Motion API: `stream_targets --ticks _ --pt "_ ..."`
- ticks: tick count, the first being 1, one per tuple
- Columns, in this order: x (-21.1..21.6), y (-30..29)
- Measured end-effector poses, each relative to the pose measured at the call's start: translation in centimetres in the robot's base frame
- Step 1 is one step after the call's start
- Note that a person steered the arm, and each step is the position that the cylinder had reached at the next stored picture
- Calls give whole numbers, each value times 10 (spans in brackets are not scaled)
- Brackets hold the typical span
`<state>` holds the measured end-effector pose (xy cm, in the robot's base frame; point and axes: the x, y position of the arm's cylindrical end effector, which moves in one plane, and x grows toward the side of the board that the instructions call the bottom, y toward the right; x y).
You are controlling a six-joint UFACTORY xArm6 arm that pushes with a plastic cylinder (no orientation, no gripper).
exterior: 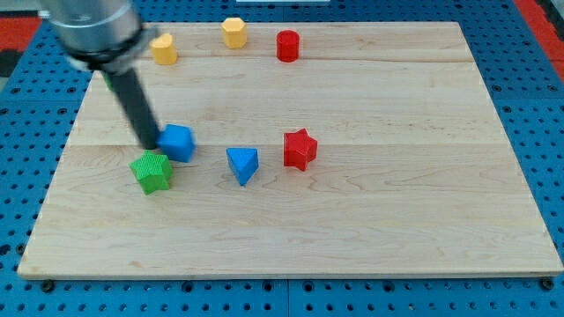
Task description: Push the red star into the red circle
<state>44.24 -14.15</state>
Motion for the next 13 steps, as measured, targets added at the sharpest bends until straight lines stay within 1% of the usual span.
stream_targets --ticks 1,2,3,4,5,6,7,8,9,10,11,12,13 --pt "-1 26" --pt "-6 30" --pt "-24 36" --pt "-7 68" --pt "36 105" --pt "46 118" --pt "36 146" --pt "5 179" --pt "-5 204" --pt "-30 205" --pt "-78 205" --pt "-92 215" --pt "-96 261"
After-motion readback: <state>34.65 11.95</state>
